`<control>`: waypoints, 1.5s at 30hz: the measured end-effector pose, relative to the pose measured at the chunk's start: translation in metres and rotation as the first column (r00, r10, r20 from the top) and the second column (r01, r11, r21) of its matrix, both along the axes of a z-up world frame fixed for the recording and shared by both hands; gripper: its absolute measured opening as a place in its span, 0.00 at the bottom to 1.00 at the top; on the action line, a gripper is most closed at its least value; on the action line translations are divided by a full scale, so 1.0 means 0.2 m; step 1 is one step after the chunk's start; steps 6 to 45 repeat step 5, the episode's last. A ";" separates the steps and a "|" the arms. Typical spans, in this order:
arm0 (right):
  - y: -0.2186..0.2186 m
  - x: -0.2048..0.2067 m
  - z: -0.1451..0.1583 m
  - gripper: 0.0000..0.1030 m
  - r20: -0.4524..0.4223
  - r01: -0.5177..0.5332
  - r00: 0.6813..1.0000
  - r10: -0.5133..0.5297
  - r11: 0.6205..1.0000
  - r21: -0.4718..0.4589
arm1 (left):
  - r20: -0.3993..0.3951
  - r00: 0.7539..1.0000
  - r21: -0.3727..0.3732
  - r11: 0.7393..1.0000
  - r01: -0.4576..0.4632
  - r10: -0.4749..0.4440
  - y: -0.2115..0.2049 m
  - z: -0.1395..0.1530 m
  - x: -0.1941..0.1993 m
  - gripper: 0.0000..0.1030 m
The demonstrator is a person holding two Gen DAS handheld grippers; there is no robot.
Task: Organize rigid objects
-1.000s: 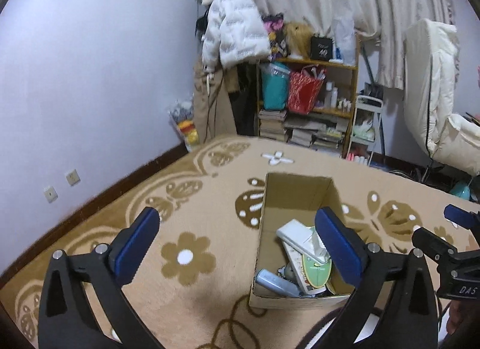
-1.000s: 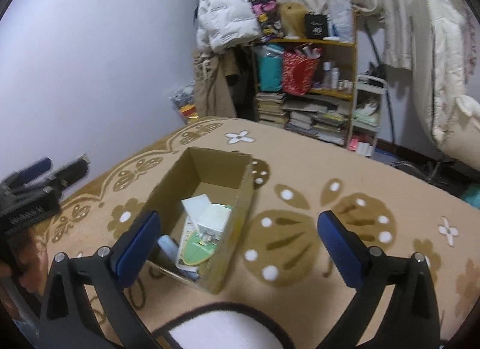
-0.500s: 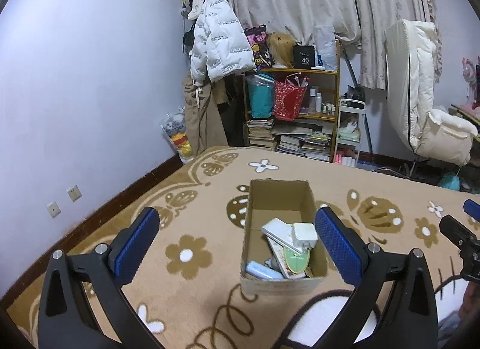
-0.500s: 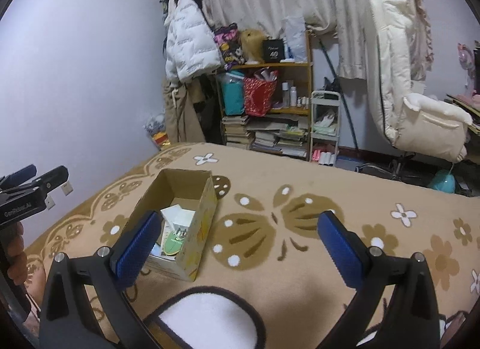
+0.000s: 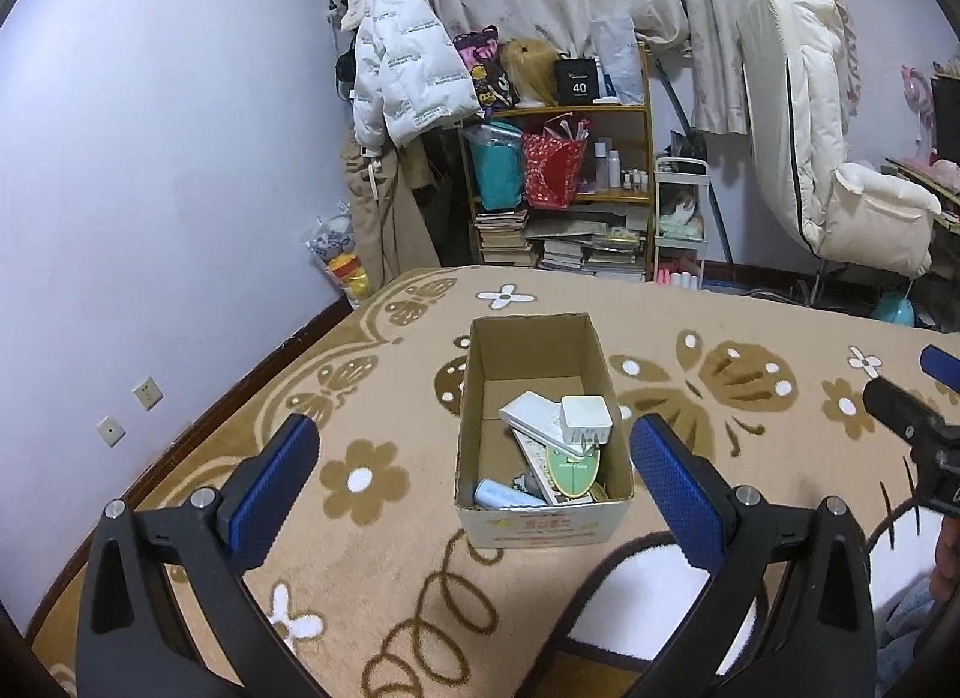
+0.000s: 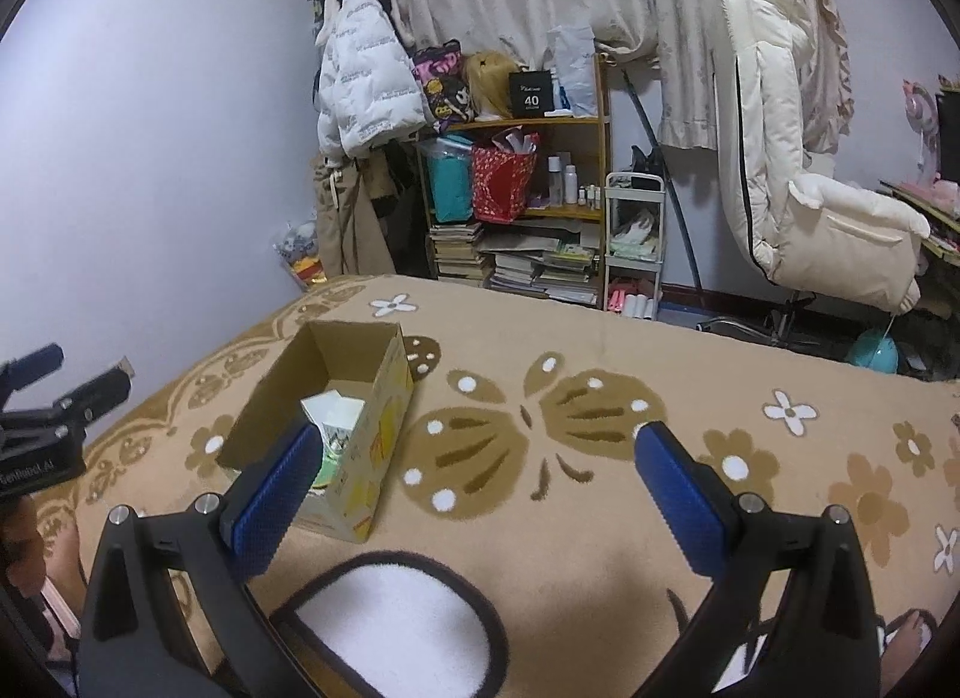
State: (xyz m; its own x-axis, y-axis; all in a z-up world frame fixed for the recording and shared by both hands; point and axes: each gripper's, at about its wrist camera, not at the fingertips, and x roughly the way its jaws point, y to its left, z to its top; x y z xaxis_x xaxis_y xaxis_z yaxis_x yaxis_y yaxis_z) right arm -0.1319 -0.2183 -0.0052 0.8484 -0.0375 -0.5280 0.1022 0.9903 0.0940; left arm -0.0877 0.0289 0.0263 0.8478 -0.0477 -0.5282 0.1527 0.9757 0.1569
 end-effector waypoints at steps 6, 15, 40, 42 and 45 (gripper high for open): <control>0.03 0.02 -0.03 1.00 -0.018 -0.011 1.000 0.011 1.000 -0.014 | 0.002 1.000 -0.003 1.000 -0.007 0.007 0.00 -0.01 0.01 1.00; 0.03 0.02 -0.03 1.00 -0.018 -0.011 1.000 0.011 1.000 -0.014 | 0.002 1.000 -0.003 1.000 -0.007 0.007 0.00 -0.01 0.01 1.00; 0.03 0.02 -0.03 1.00 -0.018 -0.011 1.000 0.011 1.000 -0.014 | 0.002 1.000 -0.003 1.000 -0.007 0.007 0.00 -0.01 0.01 1.00; 0.03 0.02 -0.03 1.00 -0.018 -0.011 1.000 0.011 1.000 -0.014 | 0.002 1.000 -0.003 1.000 -0.007 0.007 0.00 -0.01 0.01 1.00; 0.03 0.02 -0.03 1.00 -0.018 -0.011 1.000 0.011 1.000 -0.014 | 0.002 1.000 -0.003 1.000 -0.007 0.007 0.00 -0.01 0.01 1.00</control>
